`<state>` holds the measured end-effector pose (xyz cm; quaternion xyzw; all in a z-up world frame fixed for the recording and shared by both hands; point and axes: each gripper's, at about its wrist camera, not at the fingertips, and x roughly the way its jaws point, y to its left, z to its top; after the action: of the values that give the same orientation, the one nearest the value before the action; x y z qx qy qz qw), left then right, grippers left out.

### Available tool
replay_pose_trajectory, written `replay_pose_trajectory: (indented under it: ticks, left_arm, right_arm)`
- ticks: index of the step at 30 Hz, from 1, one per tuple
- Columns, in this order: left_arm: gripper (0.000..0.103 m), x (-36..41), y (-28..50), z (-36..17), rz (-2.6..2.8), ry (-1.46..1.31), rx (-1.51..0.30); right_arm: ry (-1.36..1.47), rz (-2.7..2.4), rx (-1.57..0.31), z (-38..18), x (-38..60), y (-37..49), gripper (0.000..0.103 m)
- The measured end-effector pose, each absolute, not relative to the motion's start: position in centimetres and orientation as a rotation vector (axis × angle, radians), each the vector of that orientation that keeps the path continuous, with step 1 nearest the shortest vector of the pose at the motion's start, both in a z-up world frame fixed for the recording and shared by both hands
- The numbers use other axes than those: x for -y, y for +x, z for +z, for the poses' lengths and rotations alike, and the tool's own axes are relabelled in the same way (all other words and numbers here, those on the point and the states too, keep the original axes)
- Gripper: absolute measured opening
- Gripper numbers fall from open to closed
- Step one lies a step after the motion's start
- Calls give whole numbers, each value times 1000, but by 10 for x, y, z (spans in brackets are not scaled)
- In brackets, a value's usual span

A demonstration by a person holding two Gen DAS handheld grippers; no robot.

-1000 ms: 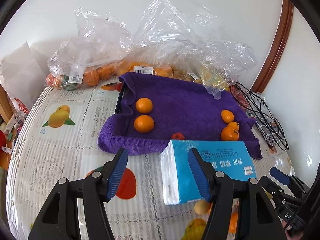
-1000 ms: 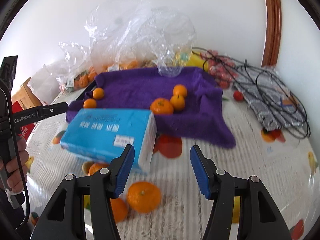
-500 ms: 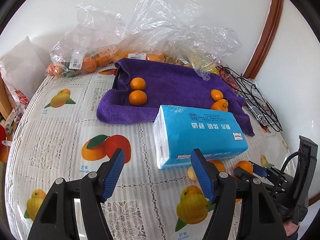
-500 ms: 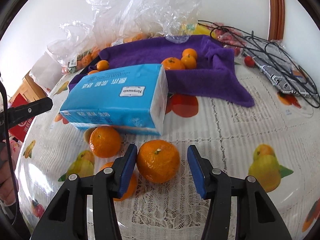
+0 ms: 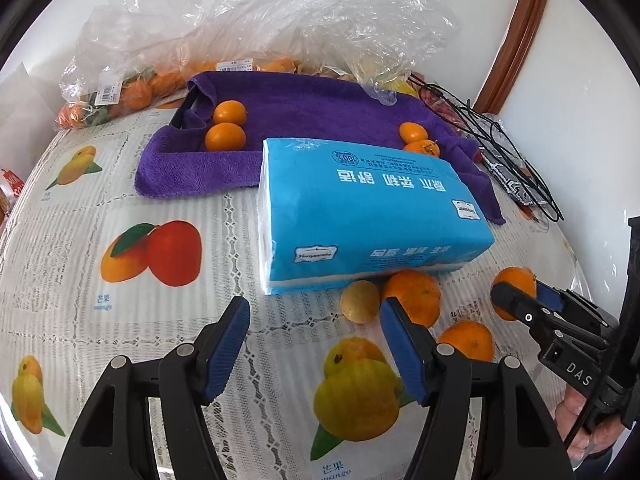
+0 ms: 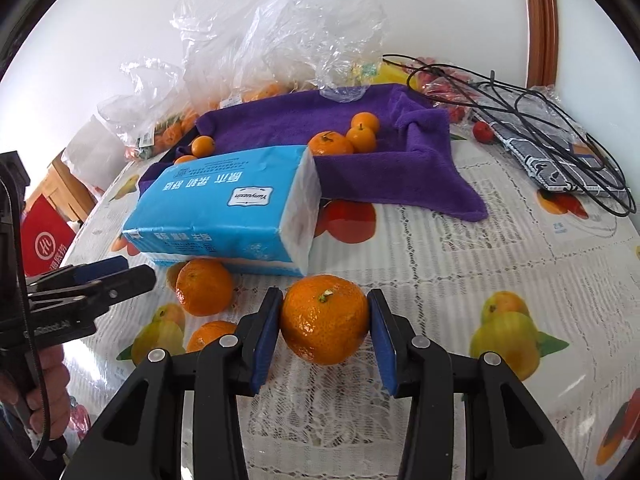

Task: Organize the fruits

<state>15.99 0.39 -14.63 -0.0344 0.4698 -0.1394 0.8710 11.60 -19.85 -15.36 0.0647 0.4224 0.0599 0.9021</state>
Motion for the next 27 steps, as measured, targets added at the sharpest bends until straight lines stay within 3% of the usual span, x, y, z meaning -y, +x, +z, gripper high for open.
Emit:
replay_pose_trajectory:
  ticks: [16,18,27]
  left_arm:
    - [66,7,167,-161,-268,-45,-987]
    - [63,10,167,-161,-272,-45,-982]
    - [31,15,163,-162,-269,-15,-985]
  right_arm:
    - [138,139,-880,-158,203,113,43]
    - [132,137,-883,-159,202,114,43]
    - [136,131,-892,-162,205,114,43]
